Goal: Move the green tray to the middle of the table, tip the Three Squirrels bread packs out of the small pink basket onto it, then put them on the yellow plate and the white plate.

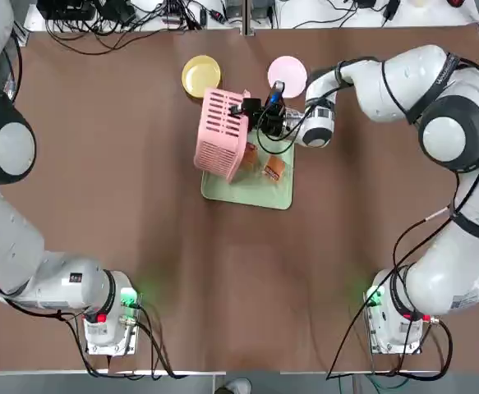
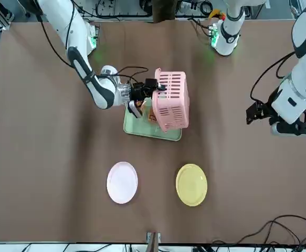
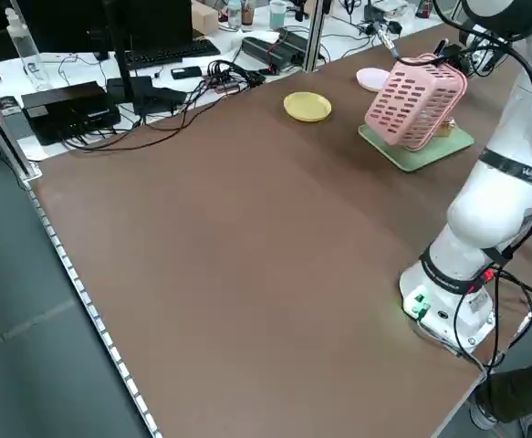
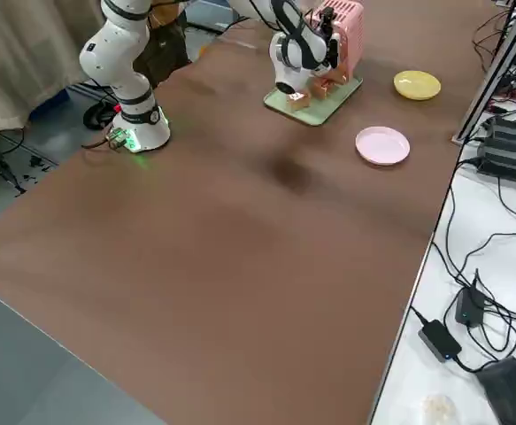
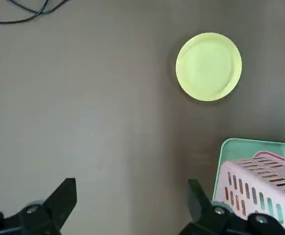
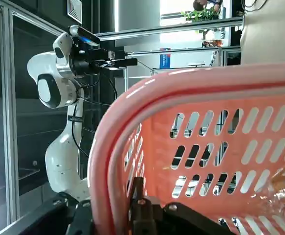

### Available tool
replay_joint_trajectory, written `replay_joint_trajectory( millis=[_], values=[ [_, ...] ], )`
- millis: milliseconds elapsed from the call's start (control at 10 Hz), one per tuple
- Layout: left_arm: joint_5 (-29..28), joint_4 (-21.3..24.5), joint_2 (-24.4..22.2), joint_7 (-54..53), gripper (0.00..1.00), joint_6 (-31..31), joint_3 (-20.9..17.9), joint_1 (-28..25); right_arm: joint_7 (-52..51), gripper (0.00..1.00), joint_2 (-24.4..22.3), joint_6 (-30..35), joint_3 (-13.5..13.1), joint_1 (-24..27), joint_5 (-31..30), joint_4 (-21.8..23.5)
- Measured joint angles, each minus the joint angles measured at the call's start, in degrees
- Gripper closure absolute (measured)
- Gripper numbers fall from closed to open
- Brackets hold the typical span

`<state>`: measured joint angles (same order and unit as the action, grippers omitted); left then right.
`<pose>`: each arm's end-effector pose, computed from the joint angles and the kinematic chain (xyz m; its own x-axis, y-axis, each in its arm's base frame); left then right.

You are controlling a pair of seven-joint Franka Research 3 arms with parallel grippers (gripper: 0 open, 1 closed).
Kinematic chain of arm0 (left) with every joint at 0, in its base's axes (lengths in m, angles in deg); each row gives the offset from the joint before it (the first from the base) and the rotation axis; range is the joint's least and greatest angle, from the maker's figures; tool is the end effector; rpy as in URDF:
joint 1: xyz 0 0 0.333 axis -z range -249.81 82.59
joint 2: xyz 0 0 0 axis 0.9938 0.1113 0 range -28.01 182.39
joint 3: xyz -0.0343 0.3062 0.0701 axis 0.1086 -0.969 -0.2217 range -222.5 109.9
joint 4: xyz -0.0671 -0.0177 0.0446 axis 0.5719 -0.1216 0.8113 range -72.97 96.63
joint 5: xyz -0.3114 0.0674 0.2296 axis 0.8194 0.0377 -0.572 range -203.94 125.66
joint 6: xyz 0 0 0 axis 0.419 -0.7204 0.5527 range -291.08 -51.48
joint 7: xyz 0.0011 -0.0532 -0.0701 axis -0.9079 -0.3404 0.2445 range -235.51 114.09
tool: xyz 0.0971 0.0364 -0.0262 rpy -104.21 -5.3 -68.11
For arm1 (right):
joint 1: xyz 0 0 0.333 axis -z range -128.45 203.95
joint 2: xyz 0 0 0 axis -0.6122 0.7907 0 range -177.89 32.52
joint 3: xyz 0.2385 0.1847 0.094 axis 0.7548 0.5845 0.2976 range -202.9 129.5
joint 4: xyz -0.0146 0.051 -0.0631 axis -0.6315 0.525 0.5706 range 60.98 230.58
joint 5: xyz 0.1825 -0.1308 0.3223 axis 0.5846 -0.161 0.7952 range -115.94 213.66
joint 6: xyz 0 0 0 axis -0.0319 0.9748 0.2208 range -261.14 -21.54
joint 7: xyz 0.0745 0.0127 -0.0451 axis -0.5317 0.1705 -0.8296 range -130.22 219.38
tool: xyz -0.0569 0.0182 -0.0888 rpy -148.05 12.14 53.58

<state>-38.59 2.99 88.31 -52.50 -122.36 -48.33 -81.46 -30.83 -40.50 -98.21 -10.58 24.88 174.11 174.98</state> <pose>0.6138 -0.1022 0.5819 0.9989 -0.0285 0.0363 -0.0300 -0.9987 0.0418 0.4214 0.4204 0.2265 0.9984 -0.0541 0.0189 0.0336 0.2859 -0.9577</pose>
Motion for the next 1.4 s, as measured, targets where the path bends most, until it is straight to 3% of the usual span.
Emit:
replay_joint_trajectory(
  millis=[800, 1400],
  values=[
    [0.00, 0.00, 0.02, 0.00, 0.00, 0.00, 0.01, 0.79, -0.67, 0.94, -1.83, 5.43, -2.93, 1.86, -1.55, 4.50],
    [-0.01, -0.05, 0.02, 0.00, 0.00, 0.00, -0.04, 0.79, -1.18, 0.94, -1.70, 7.28, -2.77, -1.64, -0.32, 0.59]
  ],
)
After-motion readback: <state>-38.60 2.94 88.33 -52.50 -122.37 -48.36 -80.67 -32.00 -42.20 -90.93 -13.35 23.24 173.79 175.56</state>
